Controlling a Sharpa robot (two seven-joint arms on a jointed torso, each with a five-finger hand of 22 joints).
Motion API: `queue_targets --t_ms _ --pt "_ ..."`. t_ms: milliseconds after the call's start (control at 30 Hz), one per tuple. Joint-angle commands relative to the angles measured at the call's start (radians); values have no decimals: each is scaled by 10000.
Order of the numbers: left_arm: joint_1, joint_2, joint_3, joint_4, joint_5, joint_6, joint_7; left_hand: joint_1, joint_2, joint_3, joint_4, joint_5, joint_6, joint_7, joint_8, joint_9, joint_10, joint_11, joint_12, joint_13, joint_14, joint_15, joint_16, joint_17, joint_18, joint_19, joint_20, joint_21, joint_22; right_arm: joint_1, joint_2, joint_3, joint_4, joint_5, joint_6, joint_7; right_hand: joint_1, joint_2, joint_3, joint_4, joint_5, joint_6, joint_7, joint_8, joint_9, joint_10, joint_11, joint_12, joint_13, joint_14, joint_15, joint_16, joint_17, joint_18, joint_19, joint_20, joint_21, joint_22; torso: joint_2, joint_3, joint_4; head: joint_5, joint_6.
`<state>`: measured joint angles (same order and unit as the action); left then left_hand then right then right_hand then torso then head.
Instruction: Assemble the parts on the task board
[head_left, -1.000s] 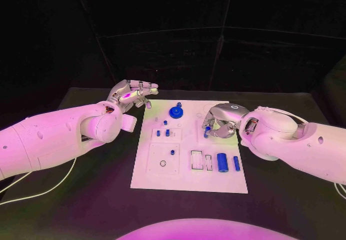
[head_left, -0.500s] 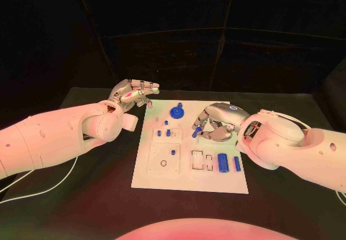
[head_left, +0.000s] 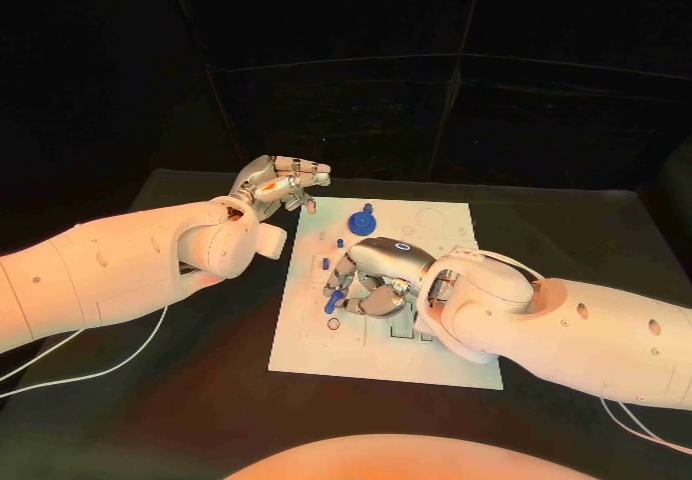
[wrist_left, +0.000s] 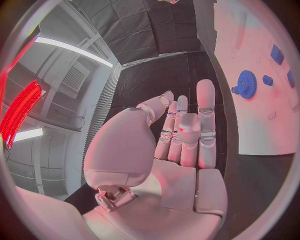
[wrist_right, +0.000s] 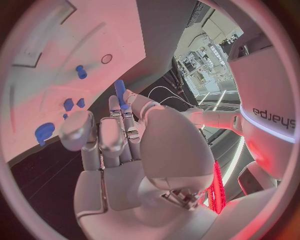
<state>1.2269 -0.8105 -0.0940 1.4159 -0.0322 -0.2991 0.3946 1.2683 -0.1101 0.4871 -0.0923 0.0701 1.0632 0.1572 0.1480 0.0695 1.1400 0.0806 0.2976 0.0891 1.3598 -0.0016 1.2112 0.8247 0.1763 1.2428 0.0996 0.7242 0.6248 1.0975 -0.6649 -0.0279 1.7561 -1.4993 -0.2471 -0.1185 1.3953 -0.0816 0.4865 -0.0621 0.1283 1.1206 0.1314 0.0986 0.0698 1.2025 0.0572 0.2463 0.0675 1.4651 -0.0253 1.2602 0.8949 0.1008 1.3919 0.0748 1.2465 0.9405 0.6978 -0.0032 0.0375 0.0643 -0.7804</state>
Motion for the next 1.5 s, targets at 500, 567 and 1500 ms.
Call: queue_targets --t_ms 500,567,1500 --pt "13 49 4 -50 5 144 46 15 93 -58 -4 -33 -32 3 52 -12 -61 7 28 15 -95 -8 -63 -7 64 -65 -22 -49 -10 -161 490 -148 -692 -556 1003 54 -54 -88 62 -1 54 -34 89 -49 -9 11 44 -85 1 56 1 54 3 93 5 22 41 -9 5 20 -19 153 -166" --pt "13 55 4 -54 5 146 46 15 93 -58 -4 -33 -32 3 52 -12 -61 7 28 15 -95 -8 -63 -7 64 -65 -22 -49 -10 -164 526 -149 -740 -617 1039 -4 -54 -88 62 -1 54 -34 89 -49 -9 11 44 -85 1 56 1 54 3 93 5 22 41 -9 7 14 -16 154 -168" --pt "13 48 4 -64 5 163 29 20 114 -69 -1 -32 -42 5 55 -13 -76 8 40 17 -102 -6 -65 -20 65 -63 -19 -63 -20 -174 776 -187 -931 -1158 1736 -492 -168 -151 26 16 76 -38 85 -65 -8 26 45 -121 9 45 10 39 -37 96 -10 37 35 -19 2 2 -22 136 -244"
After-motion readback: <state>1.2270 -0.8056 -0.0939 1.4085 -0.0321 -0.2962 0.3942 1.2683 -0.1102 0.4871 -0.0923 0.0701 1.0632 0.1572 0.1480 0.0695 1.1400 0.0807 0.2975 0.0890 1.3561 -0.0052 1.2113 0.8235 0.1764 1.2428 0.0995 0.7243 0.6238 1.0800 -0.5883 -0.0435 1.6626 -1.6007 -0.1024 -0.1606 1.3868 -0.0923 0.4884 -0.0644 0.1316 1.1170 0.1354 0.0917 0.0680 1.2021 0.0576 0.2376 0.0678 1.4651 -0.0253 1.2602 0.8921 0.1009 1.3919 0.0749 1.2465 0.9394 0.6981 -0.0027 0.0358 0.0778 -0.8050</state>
